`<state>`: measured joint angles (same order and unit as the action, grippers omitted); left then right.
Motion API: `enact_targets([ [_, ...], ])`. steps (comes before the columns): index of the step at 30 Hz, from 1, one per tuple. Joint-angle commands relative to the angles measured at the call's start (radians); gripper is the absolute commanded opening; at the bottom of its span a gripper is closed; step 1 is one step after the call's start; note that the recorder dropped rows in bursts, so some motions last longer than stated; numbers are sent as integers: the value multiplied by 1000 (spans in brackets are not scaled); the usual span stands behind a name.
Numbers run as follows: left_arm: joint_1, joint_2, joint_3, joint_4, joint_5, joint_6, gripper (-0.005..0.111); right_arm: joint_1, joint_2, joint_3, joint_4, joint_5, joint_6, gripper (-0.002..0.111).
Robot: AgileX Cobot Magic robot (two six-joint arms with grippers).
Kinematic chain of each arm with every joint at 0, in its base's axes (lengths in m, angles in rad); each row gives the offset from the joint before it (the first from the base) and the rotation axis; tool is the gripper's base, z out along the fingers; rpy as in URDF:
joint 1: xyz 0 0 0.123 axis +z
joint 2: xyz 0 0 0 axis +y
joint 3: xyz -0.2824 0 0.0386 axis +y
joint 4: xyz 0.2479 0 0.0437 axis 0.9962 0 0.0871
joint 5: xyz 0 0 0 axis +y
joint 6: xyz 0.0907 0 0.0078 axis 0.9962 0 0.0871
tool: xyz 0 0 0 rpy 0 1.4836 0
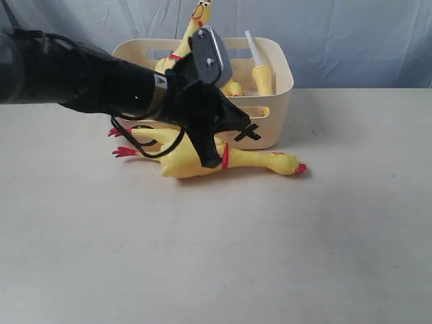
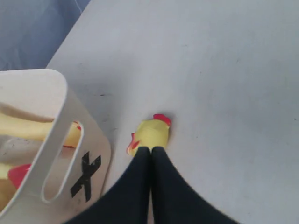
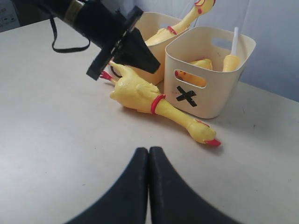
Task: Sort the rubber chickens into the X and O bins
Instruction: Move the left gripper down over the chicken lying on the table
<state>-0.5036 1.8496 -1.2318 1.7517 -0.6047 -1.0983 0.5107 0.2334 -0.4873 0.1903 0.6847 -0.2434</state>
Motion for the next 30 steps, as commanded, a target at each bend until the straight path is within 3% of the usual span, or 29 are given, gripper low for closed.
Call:
enact_targets([
  [1, -49, 73, 7, -7, 106, 0, 18, -2, -6, 4, -3, -13, 1, 0],
  [4, -62, 122, 7, -7, 119, 16, 38, -2, -6, 4, 1, -13, 1, 0],
  [7, -82, 150, 7, -7, 168, 66, 46, -2, -6, 4, 1, -13, 1, 0],
  [17, -107, 138, 7, -7, 417, 84, 47, -2, -6, 4, 1, -13, 1, 0],
  [23, -107, 74, 10, -7, 467, -2, 47, -2, -6, 4, 1, -13, 1, 0],
  [30, -107, 11, 95, -7, 576, -16, 49, -2, -6, 4, 2, -11, 1, 0],
])
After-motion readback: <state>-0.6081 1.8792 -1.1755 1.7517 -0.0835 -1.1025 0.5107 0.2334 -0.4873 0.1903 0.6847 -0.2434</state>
